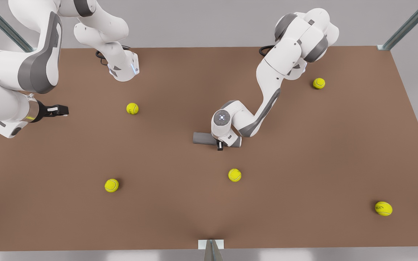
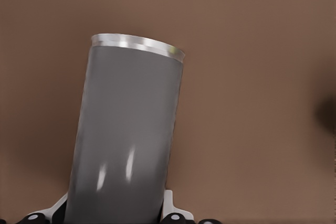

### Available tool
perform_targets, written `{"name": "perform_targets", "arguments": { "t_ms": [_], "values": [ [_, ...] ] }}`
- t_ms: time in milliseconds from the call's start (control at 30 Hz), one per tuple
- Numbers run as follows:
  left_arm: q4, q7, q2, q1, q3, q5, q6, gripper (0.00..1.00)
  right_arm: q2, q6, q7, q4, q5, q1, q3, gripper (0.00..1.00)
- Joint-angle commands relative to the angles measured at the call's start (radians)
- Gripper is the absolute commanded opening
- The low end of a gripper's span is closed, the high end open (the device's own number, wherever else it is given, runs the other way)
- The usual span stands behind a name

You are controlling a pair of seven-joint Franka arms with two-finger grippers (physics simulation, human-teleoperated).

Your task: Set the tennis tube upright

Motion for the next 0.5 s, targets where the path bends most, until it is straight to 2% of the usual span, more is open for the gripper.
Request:
{"name": "perform_targets", "arguments": {
  "t_ms": [0,200,467],
  "values": [
    [0.0,-0.009,-0.001,0.0,0.0,0.0,0.002,0.8,-0.001,-0.001,0.004,0.001,0.0,0.0,-0.001,1.0],
    [0.0,-0.009,0.007,0.0,0.001,0.005,0.012,0.73,0.003,-0.001,0.002,0.001,0.0,0.0,-0.001,1.0],
    [0.002,0.033,-0.012,0.002,0.001,0.005,-0.008,0.7,0.003,-0.001,0.002,0.001,0.0,0.0,-0.001,1.0]
  ]
}}
